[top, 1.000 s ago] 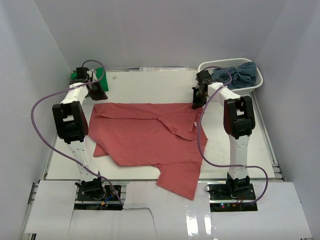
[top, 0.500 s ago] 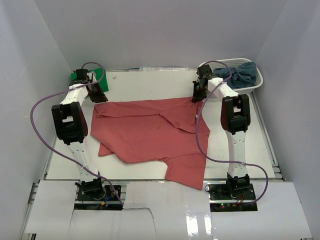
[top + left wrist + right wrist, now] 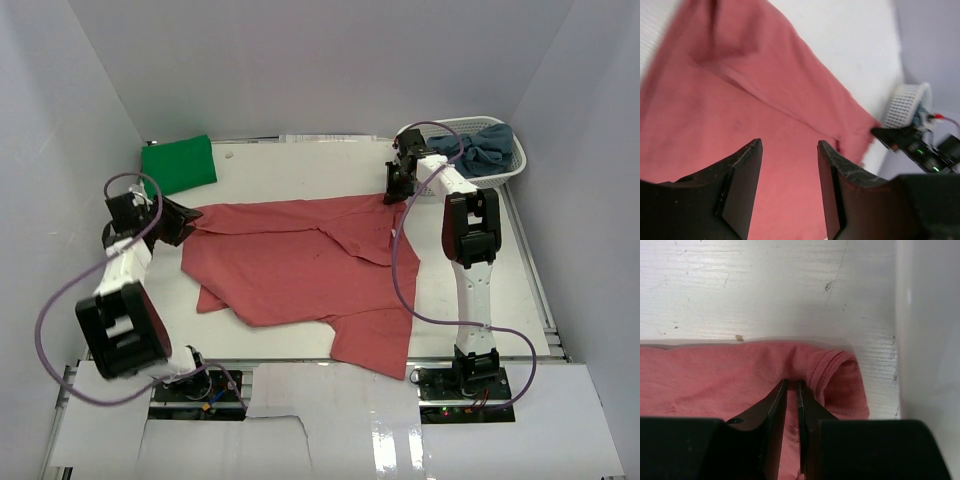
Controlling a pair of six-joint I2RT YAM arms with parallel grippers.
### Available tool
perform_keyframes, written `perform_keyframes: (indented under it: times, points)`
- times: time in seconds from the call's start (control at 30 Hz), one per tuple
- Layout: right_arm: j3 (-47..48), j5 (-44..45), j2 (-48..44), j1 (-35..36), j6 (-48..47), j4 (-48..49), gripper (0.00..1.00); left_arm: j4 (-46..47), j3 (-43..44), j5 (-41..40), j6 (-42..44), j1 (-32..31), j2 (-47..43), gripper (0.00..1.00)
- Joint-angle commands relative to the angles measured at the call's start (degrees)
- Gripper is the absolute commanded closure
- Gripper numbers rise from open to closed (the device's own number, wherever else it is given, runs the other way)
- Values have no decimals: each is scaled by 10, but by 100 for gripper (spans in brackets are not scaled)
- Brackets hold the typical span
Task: Fold and stack the t-shirts
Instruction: Fold the flattened tshirt in 1/3 of the way
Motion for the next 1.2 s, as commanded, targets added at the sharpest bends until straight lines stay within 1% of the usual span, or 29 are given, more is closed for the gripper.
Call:
perform_keyframes:
  times: [0.0, 0.03, 0.1, 0.13, 0.2, 0.23, 0.33, 0.37, 0.43, 0.47, 0.5, 0.57, 0.73, 0.77, 0.83, 0.87, 0.97, 1.1, 1.17]
  points:
    - [19, 5, 16, -11, -10, -5, 80, 162, -120, 33, -131, -12, -149, 41]
    - [19, 3, 16, -11, -9, -5, 79, 205, -154, 30, -187, -13, -177, 40]
    - [17, 1, 15, -11, -10, -4, 79, 274, -215, 12, -244, -13, -229, 34]
    - [15, 1, 14, -11, -10, -4, 79, 286, -255, -23, -288, -14, -268, 34]
    - [11, 2, 12, -12, -10, -1, 79, 336, -292, -45, -325, -14, -289, 33]
    - [9, 1, 11, -12, -10, 0, 79, 345, -316, -58, -355, -14, -294, 33]
    - [5, -4, 7, -12, -8, 3, 79, 384, -351, -76, -389, -15, -286, 32]
    - [4, -7, 3, -12, -8, 3, 79, 421, -361, -83, -416, -16, -276, 32]
    - [-1, -13, -4, -12, -2, 10, 77, 446, -374, -90, -436, -16, -257, 31]
    - [-9, -20, -17, -12, 2, 16, 76, 460, -381, -85, -455, -16, -231, 31]
    - [-12, -21, -24, -12, 4, 23, 75, 490, -382, -83, -460, -16, -217, 31]
    - [-15, -25, -44, -10, 11, 27, 74, 510, -378, -79, -469, -20, -185, 31]
    - [26, -27, -69, 12, 11, 4, 70, 526, -368, -109, -461, -30, -167, 31]
    - [33, -29, -78, 29, 11, 2, 68, 527, -366, -113, -460, -32, -165, 31]
    - [55, -34, -86, 60, 12, 1, 57, 528, -361, -124, -461, -38, -156, 31]
    - [63, -42, -86, 73, 15, 3, 48, 534, -358, -126, -463, -42, -151, 31]
    - [89, -85, -76, 116, 27, 18, 42, 545, -351, -135, -471, -52, -129, 30]
    - [129, -131, -34, 161, 44, 34, 36, 563, -340, -153, -479, -76, -106, 30]
    - [148, -151, -8, 185, 49, 42, 36, 569, -336, -161, -476, -83, -99, 30]
